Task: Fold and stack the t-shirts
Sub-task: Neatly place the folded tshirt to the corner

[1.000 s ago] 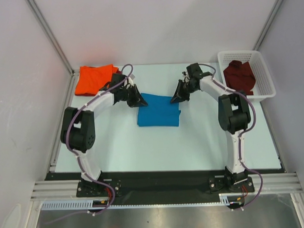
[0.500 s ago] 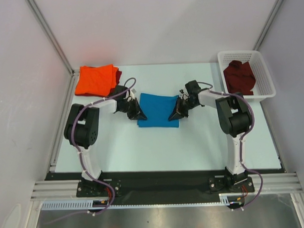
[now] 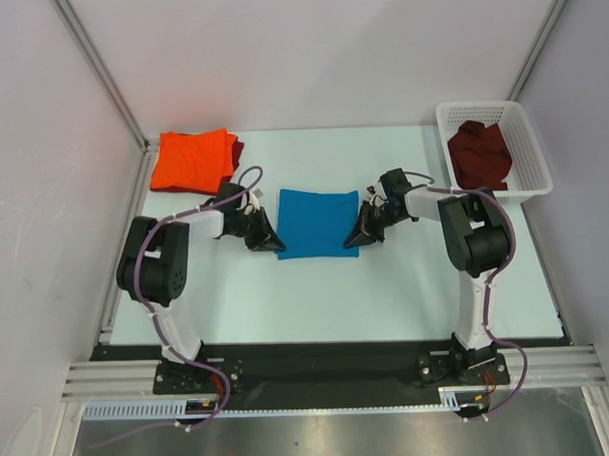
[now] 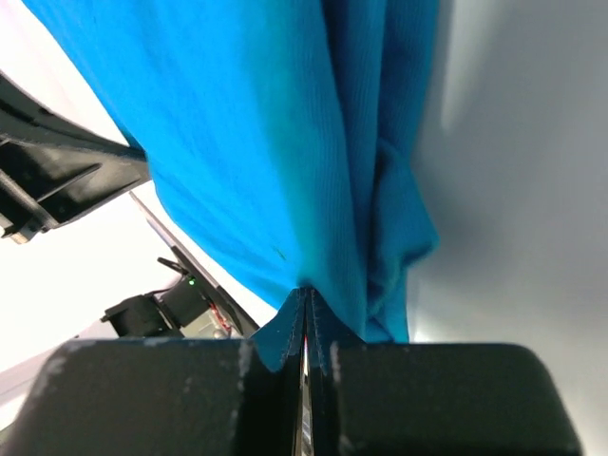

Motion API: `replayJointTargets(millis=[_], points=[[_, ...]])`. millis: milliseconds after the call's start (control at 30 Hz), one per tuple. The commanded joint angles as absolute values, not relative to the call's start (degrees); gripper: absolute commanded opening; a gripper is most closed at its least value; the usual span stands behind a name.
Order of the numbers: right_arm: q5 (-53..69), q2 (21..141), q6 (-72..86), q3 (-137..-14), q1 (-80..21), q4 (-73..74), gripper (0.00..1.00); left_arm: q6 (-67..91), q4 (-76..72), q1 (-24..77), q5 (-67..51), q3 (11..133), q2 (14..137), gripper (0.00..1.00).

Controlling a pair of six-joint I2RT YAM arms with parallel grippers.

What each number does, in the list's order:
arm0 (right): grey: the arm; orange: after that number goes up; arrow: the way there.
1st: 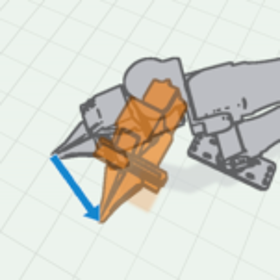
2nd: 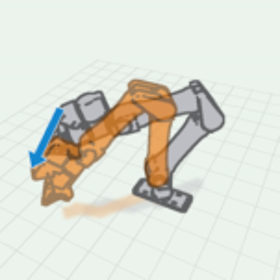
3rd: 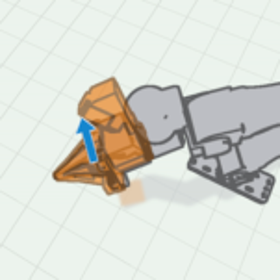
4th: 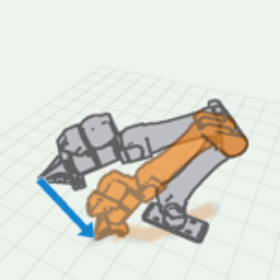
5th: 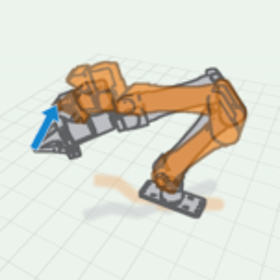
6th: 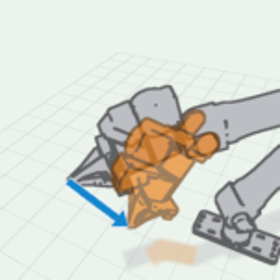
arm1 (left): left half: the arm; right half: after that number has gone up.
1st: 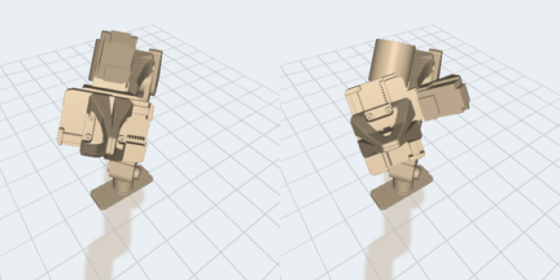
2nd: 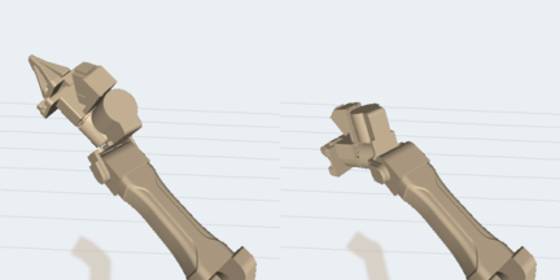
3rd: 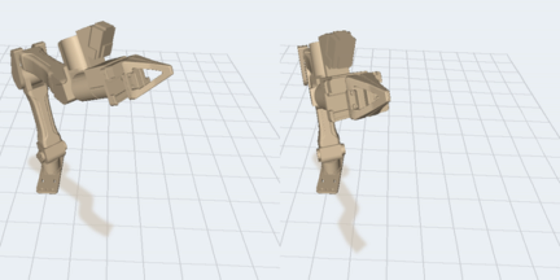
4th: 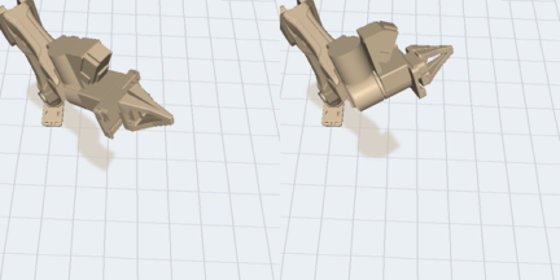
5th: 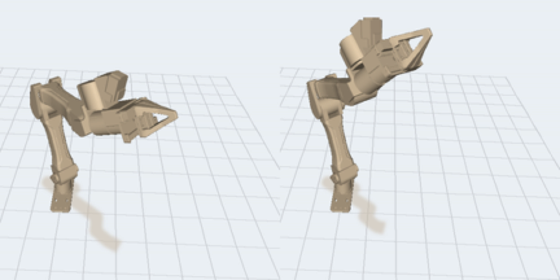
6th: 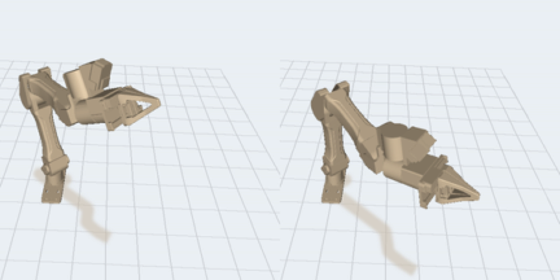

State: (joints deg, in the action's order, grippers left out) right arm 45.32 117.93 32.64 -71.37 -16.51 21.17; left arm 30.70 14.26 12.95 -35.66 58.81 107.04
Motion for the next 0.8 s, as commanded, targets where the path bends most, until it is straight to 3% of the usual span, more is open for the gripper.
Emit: replayJointTargets(millis=[0, 167, 333, 567, 767], points=[[42.3, 113.0, 29.9, -73.4, -16.1, 25.7, 0.02, 26.8, 18.6, 12.6, -34.4, 60.0, 101.2, 0.08], [42.9, 110.7, 32.2, -77.2, -15.8, 26.6, 0.02, 27.1, 20.3, 12.7, -36.0, 65.5, 98.3, 0.15], [43.8, 112.9, 33.5, -77.7, -18.1, 25.3, 0.02, 30.3, 17.5, 12.4, -39.3, 65.4, 100.8, 0.14], [42.5, 114.3, 34.2, -71.7, -18.8, 20.8, 0.02, 30.9, 15.7, 8.6, -38.5, 65.5, 100.5, 0.16], [39.0, 112.9, 32.1, -65.4, -15.1, 20.6, 0.01, 28.0, 18.5, 4.9, -37.2, 65.7, 98.6, 0.27]])
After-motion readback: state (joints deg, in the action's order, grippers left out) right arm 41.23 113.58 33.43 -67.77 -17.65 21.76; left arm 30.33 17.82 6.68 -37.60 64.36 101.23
